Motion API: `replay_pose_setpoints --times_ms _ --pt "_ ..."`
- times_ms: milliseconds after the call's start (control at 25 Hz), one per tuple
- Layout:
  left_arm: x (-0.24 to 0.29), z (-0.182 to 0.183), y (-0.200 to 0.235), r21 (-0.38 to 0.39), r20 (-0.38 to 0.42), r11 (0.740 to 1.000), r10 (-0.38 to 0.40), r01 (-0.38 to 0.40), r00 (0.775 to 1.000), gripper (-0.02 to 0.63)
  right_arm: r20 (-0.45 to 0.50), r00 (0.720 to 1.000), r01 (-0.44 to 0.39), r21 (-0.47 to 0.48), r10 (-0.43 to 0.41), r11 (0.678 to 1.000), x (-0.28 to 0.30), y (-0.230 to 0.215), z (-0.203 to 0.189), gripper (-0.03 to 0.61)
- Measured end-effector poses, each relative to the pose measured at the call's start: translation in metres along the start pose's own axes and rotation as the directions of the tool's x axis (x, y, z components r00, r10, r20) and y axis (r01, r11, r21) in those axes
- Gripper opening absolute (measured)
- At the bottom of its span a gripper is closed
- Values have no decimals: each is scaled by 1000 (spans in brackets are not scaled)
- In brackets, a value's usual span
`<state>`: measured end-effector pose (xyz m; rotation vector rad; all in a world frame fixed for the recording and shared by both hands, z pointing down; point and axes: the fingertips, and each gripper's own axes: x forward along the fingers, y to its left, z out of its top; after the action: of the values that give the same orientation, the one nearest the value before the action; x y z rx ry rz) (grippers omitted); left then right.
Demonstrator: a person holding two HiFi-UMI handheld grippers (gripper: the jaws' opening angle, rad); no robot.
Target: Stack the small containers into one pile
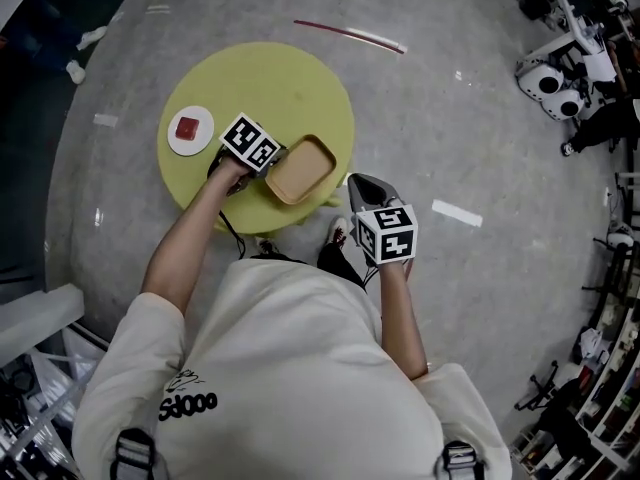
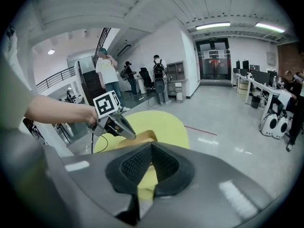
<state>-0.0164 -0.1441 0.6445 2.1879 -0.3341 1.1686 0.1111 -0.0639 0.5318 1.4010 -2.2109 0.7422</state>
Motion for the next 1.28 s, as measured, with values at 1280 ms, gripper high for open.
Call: replay_pose_setpoints --times_ms 1280 --pt "44 -5 20 -24 -132 999 43 -46 990 14 -54 998 -20 37 22 999 23 -37 -7 11"
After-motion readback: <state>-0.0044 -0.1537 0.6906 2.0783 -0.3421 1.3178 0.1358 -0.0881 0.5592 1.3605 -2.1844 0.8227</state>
